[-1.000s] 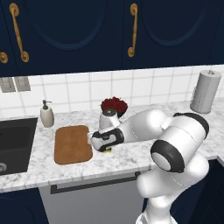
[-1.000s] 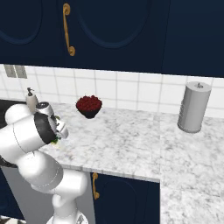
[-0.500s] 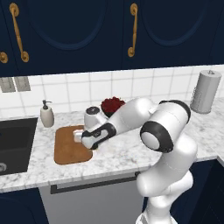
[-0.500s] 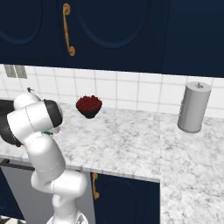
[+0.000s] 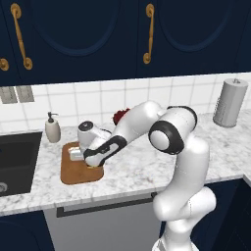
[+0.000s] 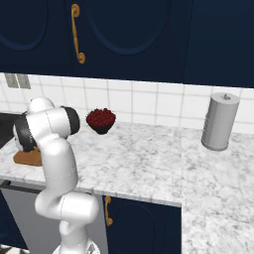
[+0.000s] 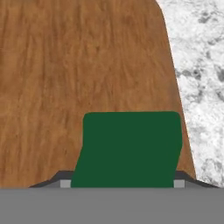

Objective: Pick up the sponge from the counter and clean the cutting board by briefly scrubbing or pressing down on the cutting board. Once finished, release the sponge.

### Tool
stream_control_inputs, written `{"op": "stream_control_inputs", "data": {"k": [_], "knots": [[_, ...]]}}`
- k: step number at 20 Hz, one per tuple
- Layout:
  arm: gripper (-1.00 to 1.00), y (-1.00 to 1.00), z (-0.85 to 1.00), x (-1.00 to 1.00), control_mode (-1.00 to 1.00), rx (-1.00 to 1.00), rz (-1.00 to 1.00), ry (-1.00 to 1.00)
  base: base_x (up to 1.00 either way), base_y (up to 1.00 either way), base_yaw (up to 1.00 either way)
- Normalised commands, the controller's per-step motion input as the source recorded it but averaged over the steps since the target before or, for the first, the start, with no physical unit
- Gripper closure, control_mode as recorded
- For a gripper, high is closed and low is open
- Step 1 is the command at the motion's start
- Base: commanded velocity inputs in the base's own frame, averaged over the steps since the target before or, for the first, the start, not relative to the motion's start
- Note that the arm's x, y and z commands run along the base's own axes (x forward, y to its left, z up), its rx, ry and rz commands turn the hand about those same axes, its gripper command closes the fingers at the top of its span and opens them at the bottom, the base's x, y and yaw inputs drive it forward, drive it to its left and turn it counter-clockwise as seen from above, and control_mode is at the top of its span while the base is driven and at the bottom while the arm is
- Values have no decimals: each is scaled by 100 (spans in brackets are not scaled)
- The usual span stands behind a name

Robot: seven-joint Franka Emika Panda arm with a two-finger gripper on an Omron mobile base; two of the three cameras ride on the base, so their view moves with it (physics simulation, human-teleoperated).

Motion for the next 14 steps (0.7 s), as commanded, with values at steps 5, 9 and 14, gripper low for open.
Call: {"op": "stream_control_inputs", "data": {"k": [5,9,14], "knots": [[100,30,-50,21,-100,-5,0,8,0,0,0],[100,16,-40,12,-100,0,0,17,0,0,0],[100,11,-29,-36,-100,0,0,7,0,0,0]]}}
